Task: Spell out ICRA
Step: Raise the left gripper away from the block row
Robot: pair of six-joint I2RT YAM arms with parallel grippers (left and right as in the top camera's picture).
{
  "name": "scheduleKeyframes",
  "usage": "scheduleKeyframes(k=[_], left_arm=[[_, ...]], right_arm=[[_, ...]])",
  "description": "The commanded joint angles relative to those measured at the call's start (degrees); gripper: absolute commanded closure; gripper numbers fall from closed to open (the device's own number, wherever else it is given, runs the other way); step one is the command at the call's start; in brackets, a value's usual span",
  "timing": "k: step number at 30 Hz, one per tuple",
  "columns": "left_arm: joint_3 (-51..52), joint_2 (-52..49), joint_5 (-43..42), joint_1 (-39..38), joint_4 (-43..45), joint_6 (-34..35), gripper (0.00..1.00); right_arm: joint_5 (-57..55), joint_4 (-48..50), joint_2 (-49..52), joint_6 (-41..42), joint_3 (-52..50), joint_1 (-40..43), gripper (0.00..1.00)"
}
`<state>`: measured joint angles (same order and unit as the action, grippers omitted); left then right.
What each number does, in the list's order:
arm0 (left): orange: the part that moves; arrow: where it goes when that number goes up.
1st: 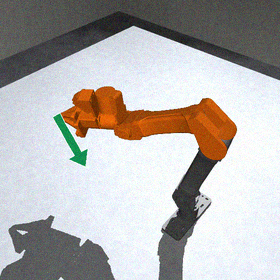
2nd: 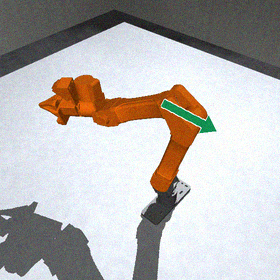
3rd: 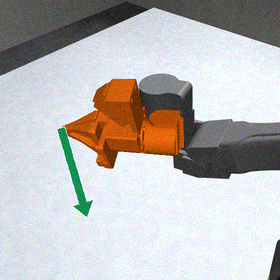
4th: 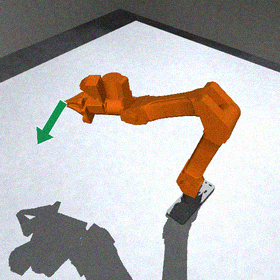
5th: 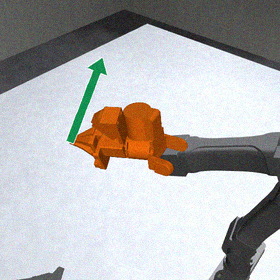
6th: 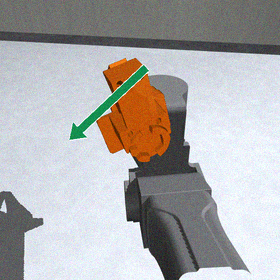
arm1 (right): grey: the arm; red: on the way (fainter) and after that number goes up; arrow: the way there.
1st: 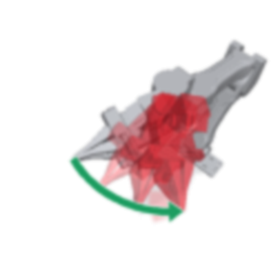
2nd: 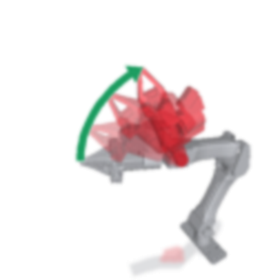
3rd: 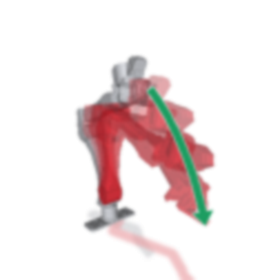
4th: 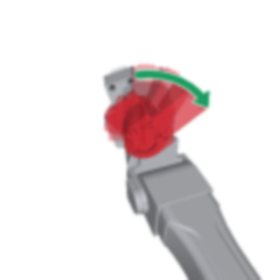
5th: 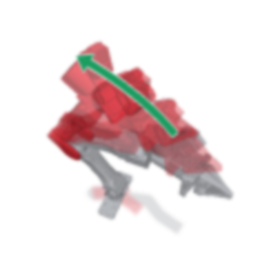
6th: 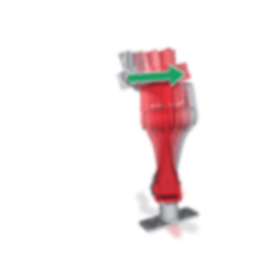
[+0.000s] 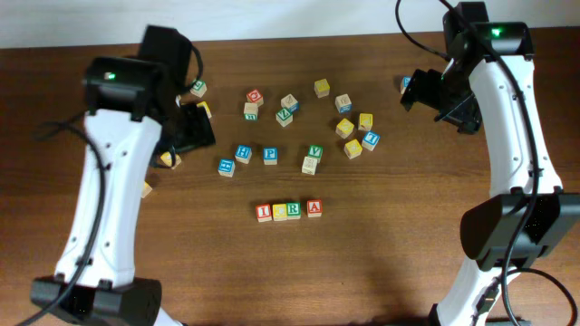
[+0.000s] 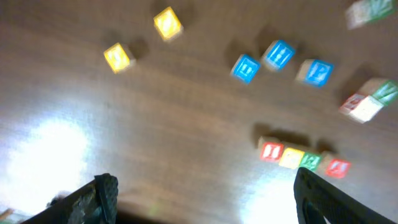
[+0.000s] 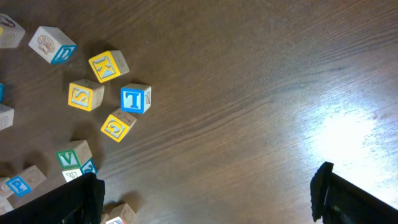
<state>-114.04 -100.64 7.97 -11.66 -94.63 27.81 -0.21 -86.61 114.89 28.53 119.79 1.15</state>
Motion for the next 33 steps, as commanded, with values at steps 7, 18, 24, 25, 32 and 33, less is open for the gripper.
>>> scheduleKeyframes(k=[7,18,24,25,32,33], left_arm=[[24.35,0.17,-3.26,0.2,14.05,-0.92,0.18],[25.73,0.17,-2.01,4.96,16.9,-0.96,0.18],[27.39,0.17,-2.75,4.96,16.61,-2.71,0.18],[28.15,0.17,-3.06,4.96,16.63,-2.71,0.18],[31.15,0.17,-7.82,4.9,19.26,-6.49,0.25],[31.61,0.15,-7.78,4.92,19.39,-6.49,0.26]], right_arm=[[-0.5,0.02,-1.16,0.42,0.11,0.37,0.02],[-0.5,0.02,-1.16,0.42,0.11,0.37,0.02],[-0.5,0.02,-1.16,0.42,0.11,0.37,0.02],[-0.5,0.02,-1.16,0.42,0.11,0.37,0.02],[-0.5,0.02,-1.16,0.44,0.11,0.37,0.02],[-0.5,0.02,-1.16,0.44,0.11,0.37,0.02]])
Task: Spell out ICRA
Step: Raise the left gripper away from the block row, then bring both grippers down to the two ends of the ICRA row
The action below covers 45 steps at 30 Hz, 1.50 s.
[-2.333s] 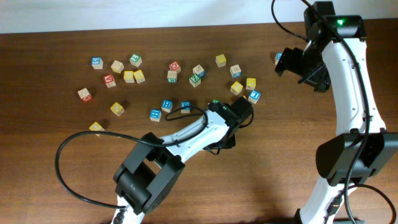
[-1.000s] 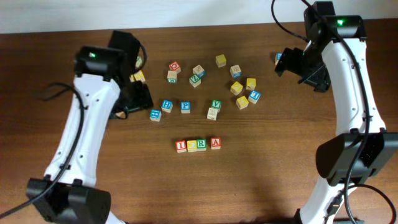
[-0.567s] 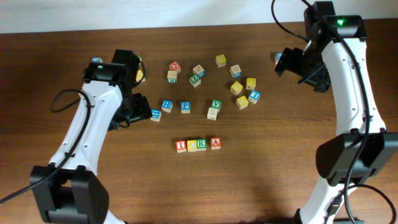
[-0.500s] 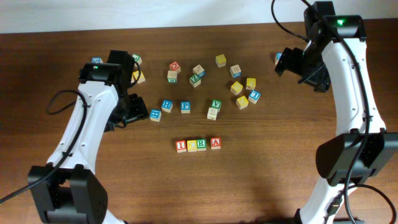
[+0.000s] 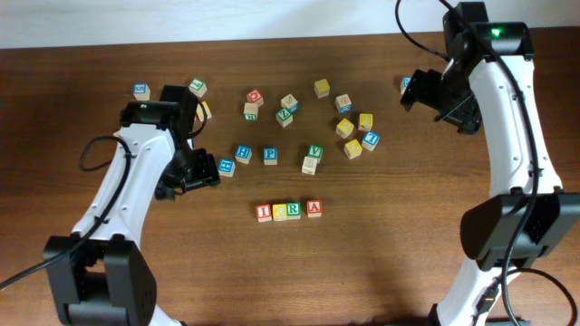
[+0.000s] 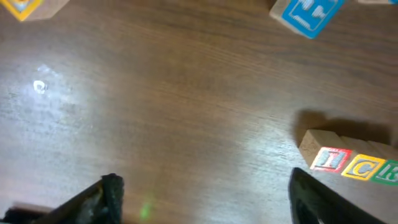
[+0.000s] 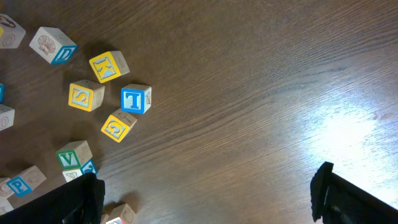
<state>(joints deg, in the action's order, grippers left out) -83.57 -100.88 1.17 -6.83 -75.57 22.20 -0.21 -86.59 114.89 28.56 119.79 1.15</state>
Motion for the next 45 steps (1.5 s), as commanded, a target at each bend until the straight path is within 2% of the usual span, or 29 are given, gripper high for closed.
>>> scheduleKeyframes(k=[1,2,3,4,8,12,13,15,18,21,24,25,27,28,30,33,36,39,45], left_arm=[[1.99,0.42,-1.01,0.09,0.42,-0.85,0.3],[3.19,0.42,-1.03,0.09,1.07,-0.85,0.34],[4.35,0.42,-1.03,0.09,1.84,-0.85,0.47],[5.7,0.42,-1.09,0.09,2.62,-0.83,0.53],[13.22,0.42,-7.89,-0.35,7.52,-0.87,0.65],[14.16,0.39,-7.82,-3.96,8.46,-0.92,0.62],[14.16,0.42,-7.82,-5.09,9.29,-0.87,0.58],[14.16,0.42,-7.82,-7.19,10.88,-0.85,0.59],[14.16,0.42,-7.82,-8.59,11.21,-0.85,0.57],[14.16,0.42,-7.85,-8.94,10.01,-0.09,0.55],[14.16,0.39,-7.89,-8.94,10.12,5.77,0.49],[14.16,0.42,-7.98,-8.94,10.08,6.58,0.49],[14.16,0.39,-10.16,-8.94,10.03,6.69,0.49],[14.16,0.42,-10.45,-8.94,10.03,6.69,0.55],[14.16,0.39,-10.4,-8.94,10.29,6.69,0.56],[14.16,0.39,-10.4,-8.94,10.43,6.67,0.55],[14.16,0.42,-10.38,-8.94,10.43,6.64,0.54],[14.16,0.42,-10.38,-8.94,10.43,6.62,0.54],[14.16,0.42,-9.75,-8.94,10.64,6.45,0.53]], right_arm=[[-0.5,0.0,-1.16,0.42,0.11,0.37,0.02],[-0.5,0.0,-1.16,0.39,0.11,0.37,0.02],[-0.5,0.0,-1.16,0.42,0.11,0.37,0.02],[-0.5,0.0,-1.16,0.39,0.11,0.37,0.02],[-0.5,0.0,-1.16,0.39,0.11,0.37,0.02],[0.39,0.02,-1.18,0.35,0.13,0.37,0.02],[3.04,-1.97,-1.36,-1.62,0.15,0.37,0.02],[5.18,-10.19,-1.49,-2.49,0.15,-0.04,0.02],[8.98,-10.75,-4.15,-0.17,-0.57,-1.97,0.02],[7.3,-10.75,-12.31,3.43,-0.66,-3.54,0.02],[7.04,-10.73,-20.7,3.41,-0.66,-8.9,0.02],[6.51,-10.75,-22.12,3.41,-0.66,-11.08,0.02],[-4.02,-10.75,-23.91,3.43,-1.01,-18.64,0.02],[-6.08,-10.75,-23.89,3.45,-1.75,-21.4,0.02],[-6.6,-10.73,-24.0,5.95,-4.9,-24.68,0.02],[-11.78,-10.73,-24.83,14.6,-11.15,-28.89,0.02],[-14.25,-10.58,-27.5,16.13,-14.58,-34.47,0.02],[-15.54,-10.62,-28.39,17.44,-14.62,-37.57,0.02],[-15.52,-6.88,-28.3,17.4,-20.37,-37.81,0.02]])
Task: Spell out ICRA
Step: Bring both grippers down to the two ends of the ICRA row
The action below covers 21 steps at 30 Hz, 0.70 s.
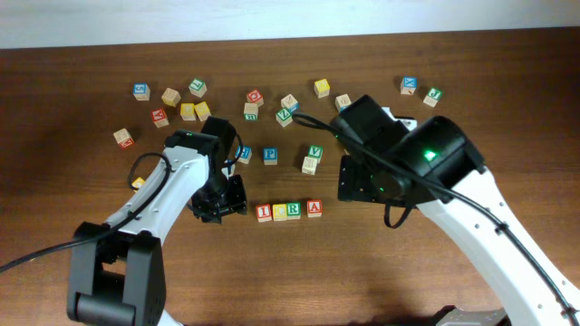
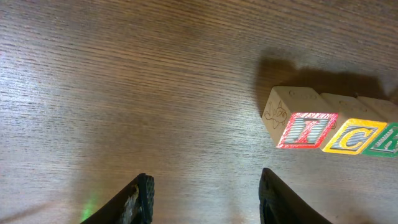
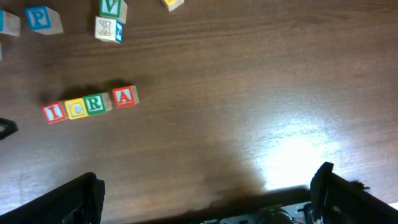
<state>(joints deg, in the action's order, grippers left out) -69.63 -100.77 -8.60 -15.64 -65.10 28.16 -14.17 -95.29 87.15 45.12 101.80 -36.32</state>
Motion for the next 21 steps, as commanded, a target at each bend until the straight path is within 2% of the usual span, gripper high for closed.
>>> scheduleKeyframes(k=[1,5,7,10,12,13,15,16,17,18,19,20,21], left_arm=[[0.22,0.31,0.02,-0.13,0.48,0.48,0.53],[0.22,0.31,0.02,-0.13,1.03,0.48,0.52],[0.22,0.28,0.02,-0.13,1.09,0.46,0.52],[0.22,0.31,0.04,-0.13,1.9,0.48,0.56],[0.22,0.28,2.51,-0.13,2.73,0.5,0.58],[0.22,0.28,4.07,-0.13,2.73,0.52,0.6],[0.22,0.28,4.98,-0.13,2.75,0.98,0.73],[0.22,0.28,4.98,-0.13,2.71,0.94,0.72],[0.26,0.28,5.03,-0.24,2.71,0.92,0.71],[0.28,0.28,5.18,-0.24,2.89,0.92,0.74],[0.28,0.28,6.67,-0.24,3.41,0.94,0.85],[0.28,0.28,7.63,-0.24,3.65,0.94,0.86],[0.28,0.28,7.98,-0.24,3.8,0.94,0.89]], right_arm=[[-1.53,3.5,-0.55,0.74,-3.5,-0.17,0.02],[-0.44,6.16,-0.52,-4.9,-4.85,5.49,0.02],[2.54,6.19,-0.37,-10.95,-4.85,9.53,0.02],[7.63,6.58,0.87,-16.7,-5.95,12.92,0.02],[11.06,9.51,2.1,-20.87,-10.14,13.0,0.02],[12.07,11.65,2.69,-21.14,-12.55,13.05,0.02],[12.02,17.2,4.35,-21.11,-17.57,13.16,0.01],[12.07,17.97,5.01,-21.05,-18.43,13.16,0.02],[12.07,18.95,5.7,-20.85,-19.28,13.16,0.07],[12.07,20.22,6.29,-20.85,-20.11,13.16,0.27],[12.11,21.81,6.99,-20.92,-21.2,13.16,0.38],[12.07,22.75,7.37,-20.92,-21.57,13.16,0.55],[12.28,23.85,7.98,-20.9,-21.66,13.16,0.8]])
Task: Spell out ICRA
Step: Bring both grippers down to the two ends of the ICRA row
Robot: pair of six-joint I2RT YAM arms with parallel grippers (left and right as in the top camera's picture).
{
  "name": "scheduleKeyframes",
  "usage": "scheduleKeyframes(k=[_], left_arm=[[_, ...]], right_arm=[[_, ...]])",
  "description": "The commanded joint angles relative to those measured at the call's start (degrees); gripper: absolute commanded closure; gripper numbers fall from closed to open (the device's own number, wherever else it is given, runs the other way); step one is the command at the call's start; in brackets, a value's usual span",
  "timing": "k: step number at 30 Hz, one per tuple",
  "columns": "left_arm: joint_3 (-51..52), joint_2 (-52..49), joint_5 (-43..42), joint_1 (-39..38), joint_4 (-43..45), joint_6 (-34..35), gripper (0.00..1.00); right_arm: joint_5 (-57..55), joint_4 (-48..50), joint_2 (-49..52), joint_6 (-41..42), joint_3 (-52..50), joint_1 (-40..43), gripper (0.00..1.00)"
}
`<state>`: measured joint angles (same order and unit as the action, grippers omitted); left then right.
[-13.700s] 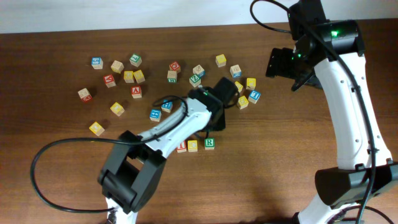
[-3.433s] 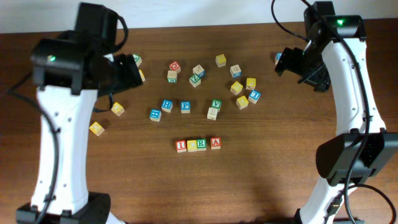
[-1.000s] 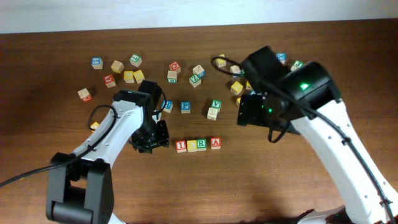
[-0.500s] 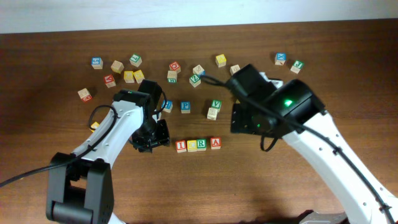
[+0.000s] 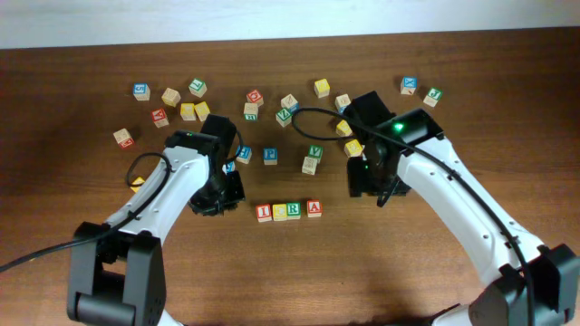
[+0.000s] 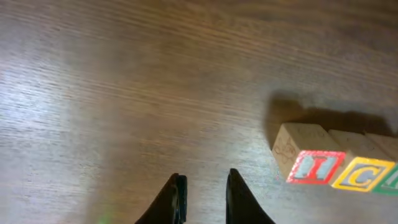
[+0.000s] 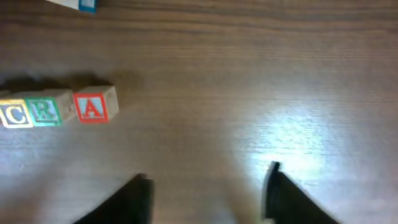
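Note:
Four blocks stand in a row reading I [image 5: 264, 213], C [image 5: 280, 211], R [image 5: 294, 210], A [image 5: 314, 208] on the brown table [image 5: 272, 272]. My left gripper [image 5: 216, 195] is low on the table, left of the row. In the left wrist view its jaws stand narrow with nothing between them [image 6: 204, 199], and the I block [image 6: 310, 167] lies apart to the right. My right gripper [image 5: 367, 181] is right of the row, open and empty [image 7: 207, 193]. The A block [image 7: 92, 107] lies ahead to its left.
Several loose letter blocks are scattered behind the row, among them a blue P block [image 5: 270, 155] and a stacked pair [image 5: 312, 159]. A cluster [image 5: 181, 104] sits at the back left, and two blocks [image 5: 420, 88] at the back right.
My left gripper's jaws have narrowed a lot and it sits a little farther from the I block. My right gripper is lower and closer to the A block, its jaws less wide.
The ICRA row stood unchanged throughout. First my left arm was high at the left and my right arm at the back right. Then the left gripper was low, left of the row, later beside the I block, and the right arm was right of the row.

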<state>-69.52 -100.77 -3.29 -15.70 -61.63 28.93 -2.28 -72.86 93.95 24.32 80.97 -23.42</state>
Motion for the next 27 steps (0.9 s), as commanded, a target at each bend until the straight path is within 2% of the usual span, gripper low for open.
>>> scheduleKeyframes(k=[1,3,7,8,10,11,14,15,17,20,21,23,27], left_arm=[[0.17,0.28,2.67,-0.17,0.72,0.2,1.0],[0.17,0.28,2.67,-0.17,1.66,0.17,1.0],[0.17,0.28,2.69,-0.17,2.64,0.17,1.0],[0.17,0.28,2.71,-0.17,2.67,0.17,1.0],[0.17,0.28,2.71,-0.17,2.82,0.15,1.0],[0.17,0.28,2.69,-0.17,2.84,0.15,1.0],[1.68,0.28,2.14,-1.33,5.49,-2.01,1.0],[3.21,0.28,1.14,-2.29,6.56,-2.01,1.0],[5.31,0.28,1.14,-2.69,7.69,-2.01,1.0],[9.31,0.28,-0.07,-2.69,13.84,-2.01,1.0],[10.45,0.28,-2.16,-2.67,15.8,-1.99,1.0],[11.3,0.28,-3.39,-2.69,16.92,-2.01,1.0],[11.34,0.28,-3.37,-2.67,17.46,-2.64,1.0]], right_arm=[[0.9,2.73,1.81,-0.11,-0.83,0.26,0.96],[2.97,4.39,2.49,-0.96,-0.83,0.7,0.96],[16.26,6.25,3.3,-14.36,-0.85,7.04,0.96],[17.92,6.23,3.3,-18.69,-0.98,8.57,0.96],[18.16,6.4,3.3,-22.01,-2.34,9.27,0.96],[18.67,6.99,3.3,-21.92,-3.91,9.25,0.96],[20.52,17.92,4.11,-11.19,-11.5,9.25,0.96],[20.59,20.04,4.57,-10.27,-12.68,9.14,0.96],[20.59,21.33,4.79,-10.27,-12.94,8.68,0.96],[20.26,23.15,5.09,-10.08,-13.22,7.34,0.96],[18.67,23.19,5.51,-6.84,-13.55,7.3,0.96],[16.44,23.04,6.78,-4.07,-13.57,7.32,0.96],[16.2,23.61,9.7,-3.85,-13.57,7.3,0.96]])
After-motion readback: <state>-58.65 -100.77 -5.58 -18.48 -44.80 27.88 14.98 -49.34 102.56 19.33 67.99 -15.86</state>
